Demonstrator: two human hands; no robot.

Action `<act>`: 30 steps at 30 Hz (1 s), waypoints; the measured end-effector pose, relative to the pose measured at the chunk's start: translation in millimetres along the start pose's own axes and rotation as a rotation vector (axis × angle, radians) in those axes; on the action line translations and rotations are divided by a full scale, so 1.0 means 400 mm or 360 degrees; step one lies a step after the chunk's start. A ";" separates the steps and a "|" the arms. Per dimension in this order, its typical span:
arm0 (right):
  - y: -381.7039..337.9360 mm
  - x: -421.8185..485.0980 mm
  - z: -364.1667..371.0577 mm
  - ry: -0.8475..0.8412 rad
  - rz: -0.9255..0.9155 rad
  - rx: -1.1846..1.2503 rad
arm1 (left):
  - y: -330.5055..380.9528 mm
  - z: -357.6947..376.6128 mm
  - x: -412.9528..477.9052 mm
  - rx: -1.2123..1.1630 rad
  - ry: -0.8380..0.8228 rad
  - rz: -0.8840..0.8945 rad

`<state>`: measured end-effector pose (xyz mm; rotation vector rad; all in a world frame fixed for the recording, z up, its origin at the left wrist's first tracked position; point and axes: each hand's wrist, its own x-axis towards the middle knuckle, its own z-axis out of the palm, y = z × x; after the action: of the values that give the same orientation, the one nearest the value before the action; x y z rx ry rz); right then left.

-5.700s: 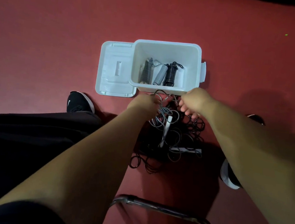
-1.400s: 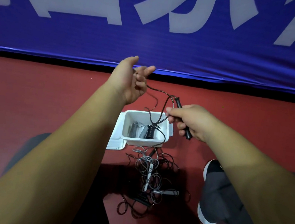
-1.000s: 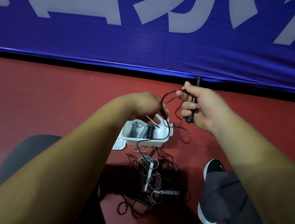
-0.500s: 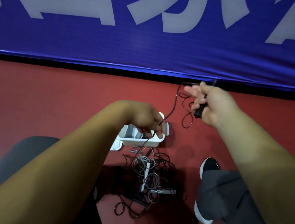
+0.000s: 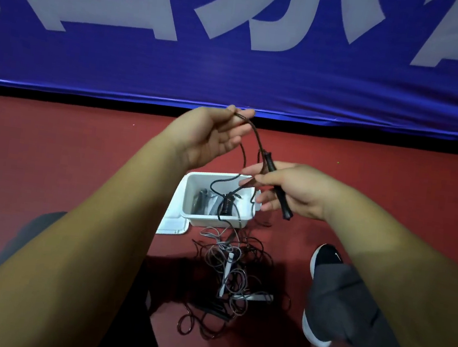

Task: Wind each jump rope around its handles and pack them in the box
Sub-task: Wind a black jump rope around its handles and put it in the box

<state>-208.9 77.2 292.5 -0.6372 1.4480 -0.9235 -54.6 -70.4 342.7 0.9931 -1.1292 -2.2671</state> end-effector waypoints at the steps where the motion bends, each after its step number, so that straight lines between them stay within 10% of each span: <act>1: -0.001 -0.002 0.005 -0.0011 -0.0037 0.0014 | 0.001 -0.007 0.003 -0.0096 0.0044 0.0025; 7: -0.037 -0.019 0.021 0.0118 -0.0224 0.0341 | -0.007 -0.040 0.028 -0.0258 0.0199 0.0113; 23: -0.129 -0.027 -0.050 0.0530 -0.0623 0.1640 | -0.146 -0.030 0.000 0.2133 -0.0382 -0.0534; 30: -0.119 -0.020 -0.088 0.0653 -0.0580 0.1580 | -0.113 -0.032 -0.013 0.1596 -0.0485 -0.0610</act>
<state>-249.3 64.3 334.6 0.0577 1.0164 -1.9529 -44.0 -47.4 302.7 1.2948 -2.5219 -2.1255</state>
